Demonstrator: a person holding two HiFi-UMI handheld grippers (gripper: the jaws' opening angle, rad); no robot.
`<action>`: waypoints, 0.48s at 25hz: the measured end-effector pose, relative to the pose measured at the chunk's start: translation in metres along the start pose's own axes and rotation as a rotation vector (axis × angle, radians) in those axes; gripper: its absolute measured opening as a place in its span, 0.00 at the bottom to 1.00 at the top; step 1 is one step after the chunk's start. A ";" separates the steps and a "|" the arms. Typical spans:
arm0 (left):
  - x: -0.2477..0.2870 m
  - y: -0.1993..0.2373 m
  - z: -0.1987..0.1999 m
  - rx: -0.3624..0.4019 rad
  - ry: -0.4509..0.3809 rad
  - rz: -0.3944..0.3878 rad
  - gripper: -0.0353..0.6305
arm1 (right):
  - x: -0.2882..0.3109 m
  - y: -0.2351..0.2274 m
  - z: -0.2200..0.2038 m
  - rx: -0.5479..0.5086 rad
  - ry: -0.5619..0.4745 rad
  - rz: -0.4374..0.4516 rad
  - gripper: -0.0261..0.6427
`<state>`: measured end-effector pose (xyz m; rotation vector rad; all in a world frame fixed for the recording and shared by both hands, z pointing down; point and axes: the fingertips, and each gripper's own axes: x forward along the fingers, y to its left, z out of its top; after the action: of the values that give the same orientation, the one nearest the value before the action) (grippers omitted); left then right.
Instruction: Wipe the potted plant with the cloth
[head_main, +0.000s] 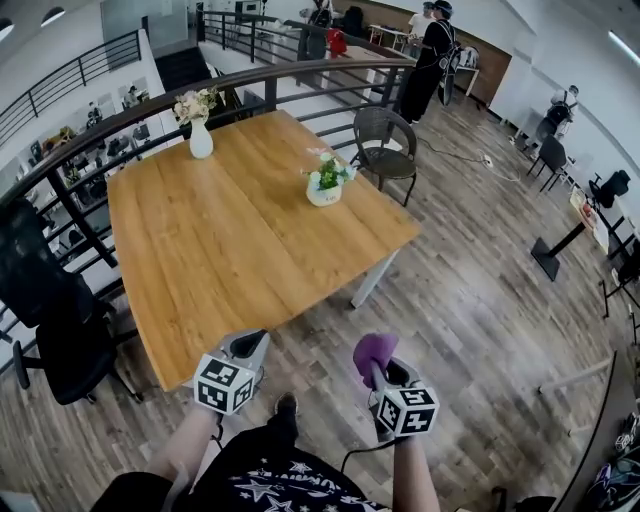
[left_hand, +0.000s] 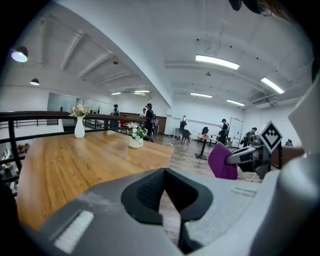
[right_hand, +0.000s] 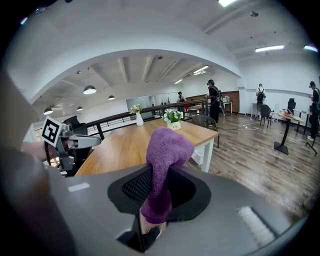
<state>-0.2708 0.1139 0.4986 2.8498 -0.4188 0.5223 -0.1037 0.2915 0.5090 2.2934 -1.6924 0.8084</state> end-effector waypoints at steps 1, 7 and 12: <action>0.012 0.007 0.007 -0.002 -0.003 -0.001 0.06 | 0.010 -0.006 0.008 0.007 0.002 -0.003 0.16; 0.077 0.055 0.040 -0.028 0.005 -0.005 0.06 | 0.079 -0.034 0.062 0.026 0.004 -0.014 0.16; 0.125 0.101 0.060 -0.046 0.006 -0.002 0.06 | 0.139 -0.051 0.100 0.007 0.015 -0.015 0.16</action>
<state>-0.1714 -0.0257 0.5061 2.8043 -0.4208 0.5135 0.0037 0.1485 0.5060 2.2962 -1.6674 0.8280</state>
